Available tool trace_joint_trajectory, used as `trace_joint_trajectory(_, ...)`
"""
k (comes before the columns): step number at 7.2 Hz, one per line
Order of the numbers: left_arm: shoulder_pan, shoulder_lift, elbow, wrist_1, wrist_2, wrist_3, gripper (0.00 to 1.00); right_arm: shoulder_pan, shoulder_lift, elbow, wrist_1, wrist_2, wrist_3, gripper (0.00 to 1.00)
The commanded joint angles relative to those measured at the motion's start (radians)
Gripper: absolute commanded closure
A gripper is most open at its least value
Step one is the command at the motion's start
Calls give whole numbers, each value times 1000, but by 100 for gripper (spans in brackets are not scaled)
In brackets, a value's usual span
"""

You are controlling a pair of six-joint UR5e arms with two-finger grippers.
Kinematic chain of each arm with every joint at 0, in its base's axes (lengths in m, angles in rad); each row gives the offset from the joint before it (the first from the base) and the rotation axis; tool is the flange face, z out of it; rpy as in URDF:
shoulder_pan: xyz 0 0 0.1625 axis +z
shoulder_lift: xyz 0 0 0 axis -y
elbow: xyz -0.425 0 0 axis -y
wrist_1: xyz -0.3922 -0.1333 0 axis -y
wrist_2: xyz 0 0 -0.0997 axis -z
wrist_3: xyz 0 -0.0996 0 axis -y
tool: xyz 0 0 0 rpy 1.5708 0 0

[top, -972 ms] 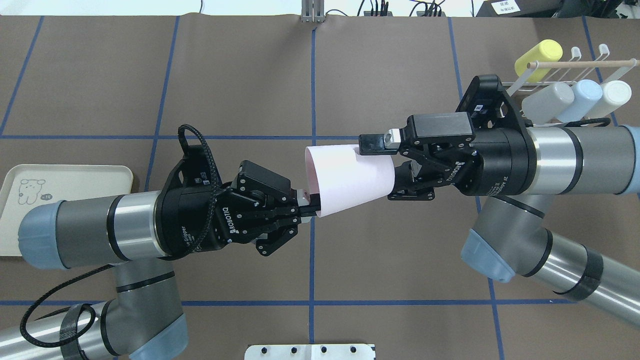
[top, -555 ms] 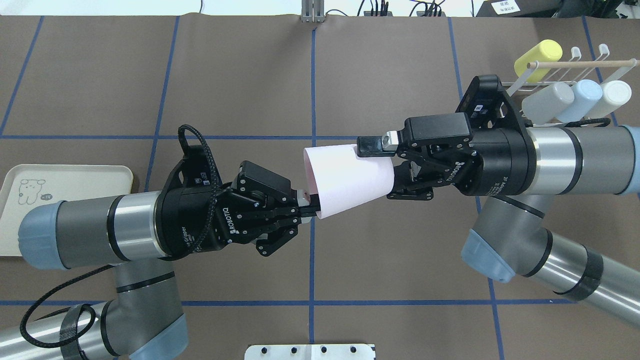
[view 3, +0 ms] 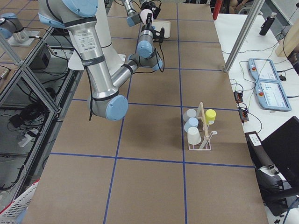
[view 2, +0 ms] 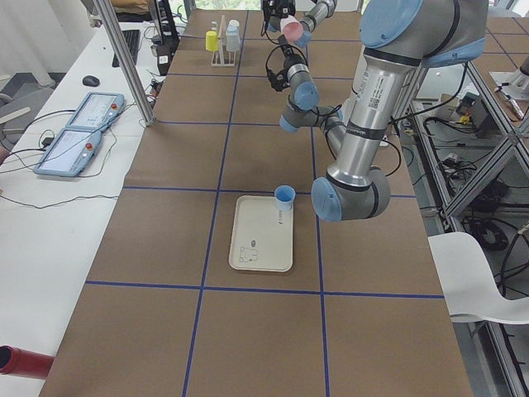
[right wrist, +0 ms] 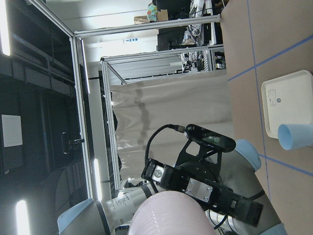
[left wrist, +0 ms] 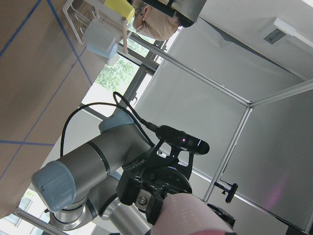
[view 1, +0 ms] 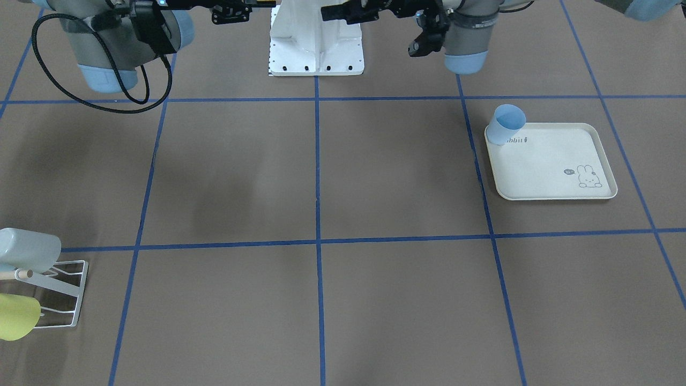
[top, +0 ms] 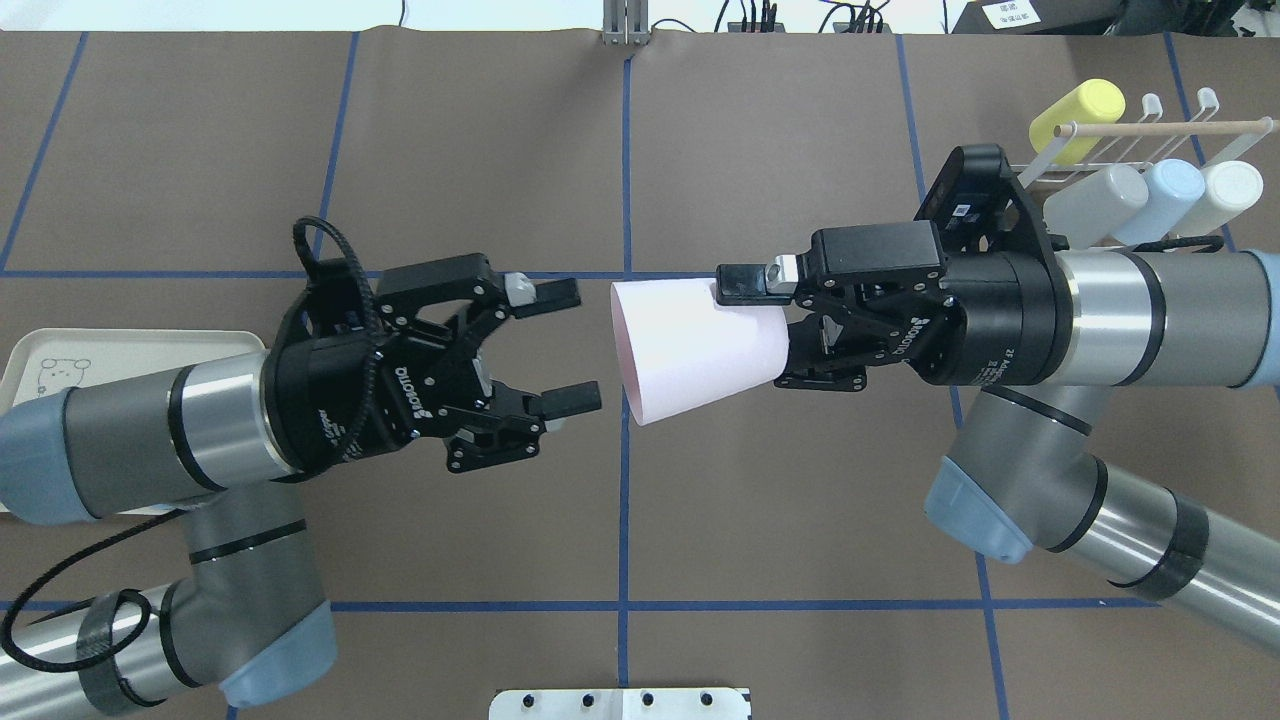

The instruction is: Transfer IKEA cup to right arm and place on rack

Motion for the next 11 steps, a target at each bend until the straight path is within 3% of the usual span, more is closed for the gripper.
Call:
trace_joint_trajectory(1,-176,77,32,44,-125,23,0,68,6,-69,-139,-46,-146,76)
trace_joint_trajectory(3,-402,73,43,332,-452,244,0,178,27,-66,-439,-11,-427,79)
trace_joint_trajectory(4,-476,77,43,514,-561,524,0,248,29,-63,-607,32,-588,79)
trace_joint_trajectory(5,-502,79,33,669,-577,704,0,317,29,-69,-755,52,-751,79)
trace_joint_trajectory(7,-531,98,31,807,-575,874,0,446,67,-101,-1117,78,-1114,79)
trace_joint_trajectory(8,-541,124,31,848,-573,966,0,503,99,-167,-1209,118,-1189,88)
trace_joint_trajectory(9,-561,149,23,882,-571,1044,0,555,112,-263,-1213,136,-1219,90)
trace_joint_trajectory(11,-578,171,5,925,-570,1088,0,664,187,-493,-1218,217,-1469,89)
